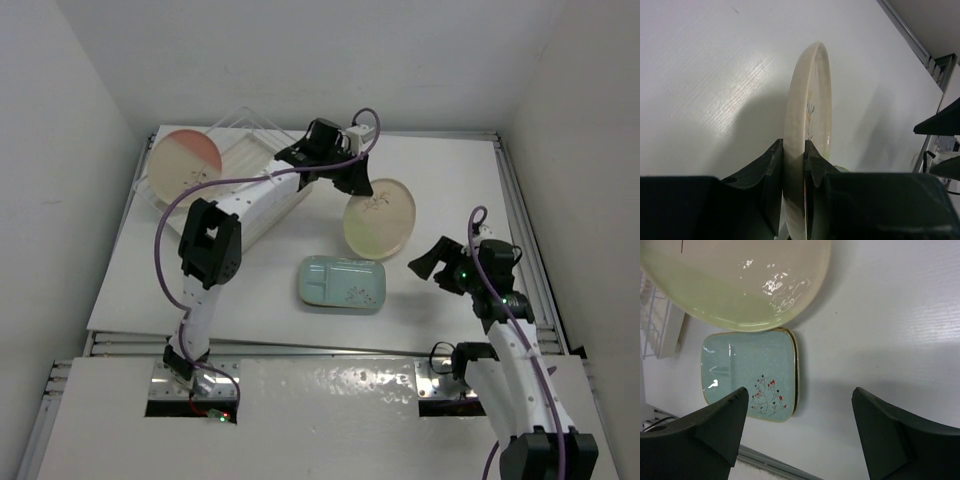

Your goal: Unload the plates from the dish rack

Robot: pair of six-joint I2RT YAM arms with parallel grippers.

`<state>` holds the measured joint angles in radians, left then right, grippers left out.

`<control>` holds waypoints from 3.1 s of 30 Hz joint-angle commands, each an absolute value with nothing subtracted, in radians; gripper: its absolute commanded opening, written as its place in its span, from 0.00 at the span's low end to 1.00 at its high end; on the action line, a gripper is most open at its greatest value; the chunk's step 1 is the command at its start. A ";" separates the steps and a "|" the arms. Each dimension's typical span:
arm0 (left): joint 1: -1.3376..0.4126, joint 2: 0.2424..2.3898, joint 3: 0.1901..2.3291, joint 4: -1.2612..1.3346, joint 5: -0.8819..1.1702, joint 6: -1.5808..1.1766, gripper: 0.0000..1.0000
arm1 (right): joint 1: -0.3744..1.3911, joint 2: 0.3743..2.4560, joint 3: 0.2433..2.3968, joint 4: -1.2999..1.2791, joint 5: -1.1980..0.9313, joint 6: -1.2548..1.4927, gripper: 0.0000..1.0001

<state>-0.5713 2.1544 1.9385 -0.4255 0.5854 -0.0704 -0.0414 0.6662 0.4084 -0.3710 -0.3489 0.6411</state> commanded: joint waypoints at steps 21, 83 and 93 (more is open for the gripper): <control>-0.460 2.270 1.911 0.058 0.563 -0.367 0.00 | -0.037 0.804 0.417 -0.288 -0.367 0.664 0.82; -0.854 2.599 1.959 0.031 0.446 -0.614 0.35 | -0.035 0.382 0.815 -0.853 0.092 0.551 0.87; -0.864 2.585 2.066 -0.127 0.203 -0.460 0.59 | -0.037 0.393 0.818 -0.833 0.064 0.548 0.88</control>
